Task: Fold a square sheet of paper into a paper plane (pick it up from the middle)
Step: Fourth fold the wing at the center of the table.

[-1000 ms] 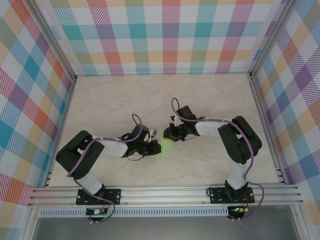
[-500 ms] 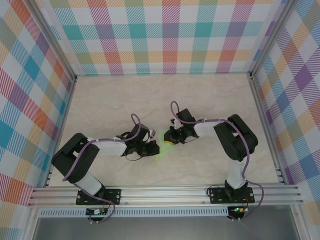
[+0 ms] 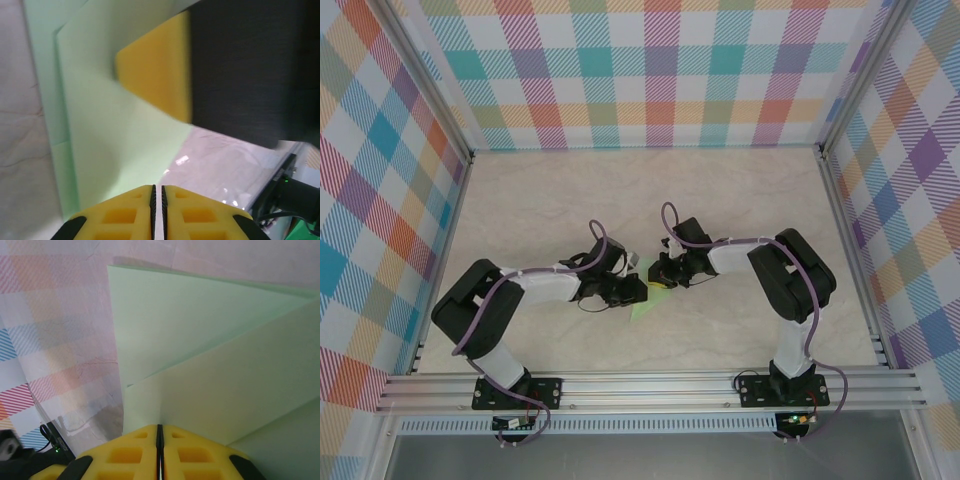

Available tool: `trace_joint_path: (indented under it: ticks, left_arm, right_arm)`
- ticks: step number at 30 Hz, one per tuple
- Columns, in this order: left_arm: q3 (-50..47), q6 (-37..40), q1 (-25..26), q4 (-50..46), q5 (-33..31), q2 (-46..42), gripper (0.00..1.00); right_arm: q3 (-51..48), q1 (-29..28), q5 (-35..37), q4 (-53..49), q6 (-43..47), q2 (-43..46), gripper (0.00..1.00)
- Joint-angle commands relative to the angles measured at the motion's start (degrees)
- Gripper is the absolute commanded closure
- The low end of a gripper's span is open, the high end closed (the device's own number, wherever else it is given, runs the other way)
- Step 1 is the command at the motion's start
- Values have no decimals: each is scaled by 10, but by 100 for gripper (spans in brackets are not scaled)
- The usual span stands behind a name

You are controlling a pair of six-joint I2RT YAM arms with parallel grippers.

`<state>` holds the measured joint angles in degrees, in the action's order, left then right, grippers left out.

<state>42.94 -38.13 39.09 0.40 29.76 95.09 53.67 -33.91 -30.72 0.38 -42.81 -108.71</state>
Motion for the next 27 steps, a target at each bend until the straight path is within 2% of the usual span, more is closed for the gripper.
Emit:
trace_joint_path:
  ticks: [1,3,14,27]
  left_arm:
    - [-9,-5,0,-19,8,16,86]
    - [-22,2,0,-32,0,21,86]
    - [-123,19,0,-31,41,-13,85]
    - [-148,62,0,-108,61,-72,82]
  right_arm:
    - [-19,-2,36,-30,9,-33,90]
    - [-19,-2,37,-30,9,-35,90]
    - [-17,-2,51,-48,16,-33,89]
    - [-15,-2,52,-50,12,-34,89]
